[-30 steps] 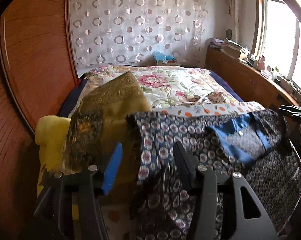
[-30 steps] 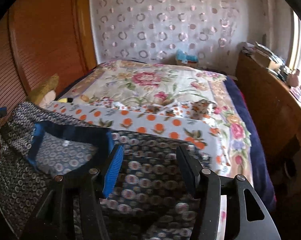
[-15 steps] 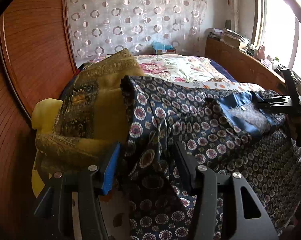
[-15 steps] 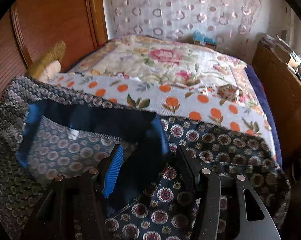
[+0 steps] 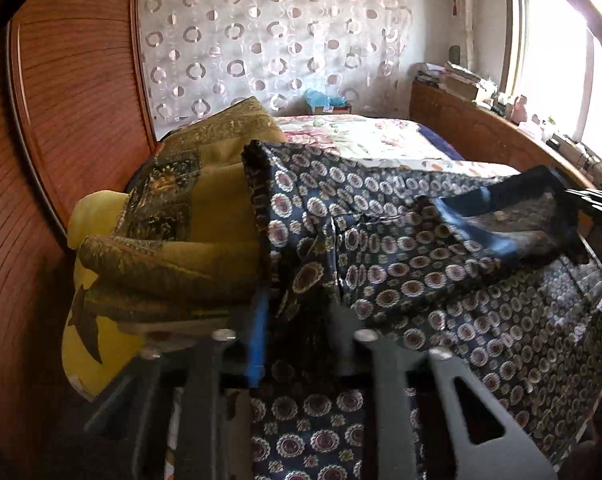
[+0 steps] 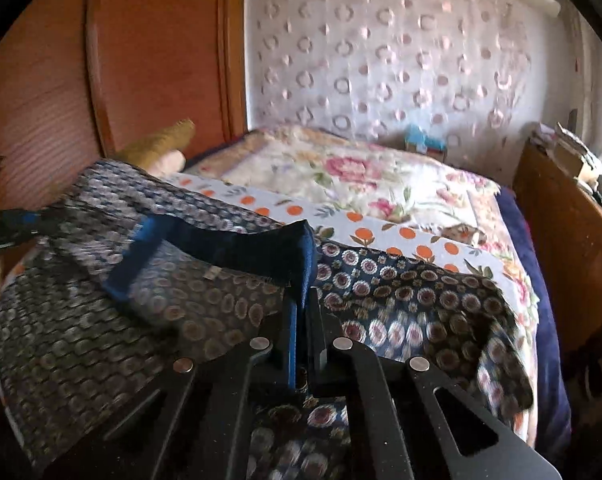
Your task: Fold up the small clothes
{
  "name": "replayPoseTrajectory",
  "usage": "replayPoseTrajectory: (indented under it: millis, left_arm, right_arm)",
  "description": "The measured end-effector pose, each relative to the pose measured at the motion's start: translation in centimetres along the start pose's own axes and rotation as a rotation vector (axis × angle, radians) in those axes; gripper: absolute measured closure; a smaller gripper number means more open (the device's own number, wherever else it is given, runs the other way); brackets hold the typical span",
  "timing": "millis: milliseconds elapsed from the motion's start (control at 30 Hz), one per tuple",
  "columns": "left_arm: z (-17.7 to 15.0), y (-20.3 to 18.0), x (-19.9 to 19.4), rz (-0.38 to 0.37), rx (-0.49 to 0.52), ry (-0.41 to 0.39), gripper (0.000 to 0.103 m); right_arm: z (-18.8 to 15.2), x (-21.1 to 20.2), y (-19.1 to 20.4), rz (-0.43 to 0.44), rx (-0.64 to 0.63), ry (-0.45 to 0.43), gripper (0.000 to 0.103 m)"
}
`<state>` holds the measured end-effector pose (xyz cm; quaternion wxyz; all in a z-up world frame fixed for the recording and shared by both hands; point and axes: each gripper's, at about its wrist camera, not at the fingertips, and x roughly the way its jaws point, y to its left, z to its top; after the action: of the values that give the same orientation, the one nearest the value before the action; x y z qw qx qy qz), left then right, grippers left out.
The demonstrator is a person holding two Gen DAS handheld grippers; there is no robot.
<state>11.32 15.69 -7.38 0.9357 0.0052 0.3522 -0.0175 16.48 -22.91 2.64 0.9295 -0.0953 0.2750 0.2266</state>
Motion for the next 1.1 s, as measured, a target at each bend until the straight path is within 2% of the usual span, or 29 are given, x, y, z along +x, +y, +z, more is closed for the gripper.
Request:
replayPoseTrajectory:
  millis: [33, 133, 367, 567, 733, 767, 800, 833, 1000, 1100]
  left_arm:
    - [-0.2, 0.0, -0.1, 0.004, 0.002, -0.002, 0.092]
    - [-0.7, 0.0, -0.8, -0.003, -0.001, -0.022, 0.097]
    - [-2.4, -0.5, -2.8, -0.003, 0.001, -0.046, 0.099]
    - [-3.9, -0.4, -4.0, 0.030, 0.006, -0.051, 0.099]
    - [-4.3, 0.1, -4.4, 0.041, -0.018, -0.046, 0.098]
    - [-4.3, 0.1, -4.5, 0.042, -0.022, -0.047, 0.098]
    - [-4.4, 0.2, -4.7, 0.038, -0.028, -0.050, 0.098]
    - [-4.6, 0.0, -5.0, 0.033, -0.035, -0.054, 0.097]
    - [-4.8, -0.2, -6.4, 0.022, -0.051, -0.083, 0.092]
    - [-4.5, -0.4, -7.0, 0.019, -0.047, -0.104, 0.073]
  right_arm:
    - [-0.7, -0.9, 0.3, -0.005, -0.010, -0.009, 0.100]
    - [-2.7, -2.7, 0.7, 0.010, -0.001, -0.014, 0.100]
    - [-6.9, -4.4, 0.7, 0.024, 0.035, 0.019, 0.100]
    - [-7.9, -6.5, 0.3, 0.042, 0.080, 0.068, 0.099]
    - [-8.6, -9.0, 0.0, 0.036, 0.088, 0.072, 0.091]
    - [-8.8, -9.6, -0.2, 0.030, 0.087, 0.067, 0.082]
    - [-8.7, -10.3, -0.3, 0.023, 0.085, 0.057, 0.072]
    - [-8.8, -10.6, -0.3, 0.023, 0.083, 0.045, 0.070]
    - [-7.4, -12.0, -1.6, -0.020, 0.079, -0.003, 0.068]
    - [-6.1, -11.1, -3.1, -0.062, 0.068, -0.004, 0.068]
